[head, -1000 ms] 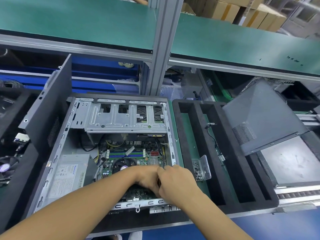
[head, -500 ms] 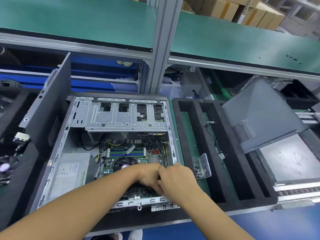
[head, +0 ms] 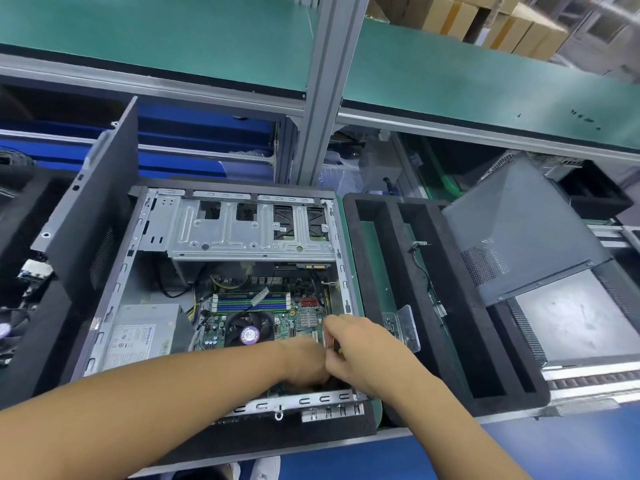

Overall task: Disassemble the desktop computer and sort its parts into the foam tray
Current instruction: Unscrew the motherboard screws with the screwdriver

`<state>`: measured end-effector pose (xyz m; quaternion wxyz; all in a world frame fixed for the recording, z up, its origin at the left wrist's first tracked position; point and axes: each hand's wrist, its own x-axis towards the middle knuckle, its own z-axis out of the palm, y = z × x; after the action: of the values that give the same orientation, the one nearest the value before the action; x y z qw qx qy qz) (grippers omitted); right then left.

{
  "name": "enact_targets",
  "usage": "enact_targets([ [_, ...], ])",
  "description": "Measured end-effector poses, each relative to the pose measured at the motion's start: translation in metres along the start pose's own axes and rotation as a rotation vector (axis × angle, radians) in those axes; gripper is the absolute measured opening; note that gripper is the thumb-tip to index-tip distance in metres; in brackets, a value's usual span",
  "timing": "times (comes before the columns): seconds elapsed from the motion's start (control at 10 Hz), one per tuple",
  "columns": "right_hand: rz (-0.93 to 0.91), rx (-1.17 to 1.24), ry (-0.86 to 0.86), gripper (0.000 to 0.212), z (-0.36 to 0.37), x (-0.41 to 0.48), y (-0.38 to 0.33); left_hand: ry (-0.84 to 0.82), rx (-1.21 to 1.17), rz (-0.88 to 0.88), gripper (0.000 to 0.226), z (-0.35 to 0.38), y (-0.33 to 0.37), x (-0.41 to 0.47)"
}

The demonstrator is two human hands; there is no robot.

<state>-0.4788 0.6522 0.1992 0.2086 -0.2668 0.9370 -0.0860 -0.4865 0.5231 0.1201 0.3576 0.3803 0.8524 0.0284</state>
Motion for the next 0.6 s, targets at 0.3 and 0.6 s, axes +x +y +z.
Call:
enact_targets([
  [0.3, 0.024, -0.010, -0.024, 0.006, -0.008, -0.005, -0.007, 0.122, -0.411, -0.251, 0.035, 0.000, 0.011, 0.002],
  [0.6, 0.054, 0.010, -0.046, 0.006, -0.005, -0.008, -0.003, 0.134, -0.464, -0.189, 0.035, -0.040, 0.023, -0.035],
])
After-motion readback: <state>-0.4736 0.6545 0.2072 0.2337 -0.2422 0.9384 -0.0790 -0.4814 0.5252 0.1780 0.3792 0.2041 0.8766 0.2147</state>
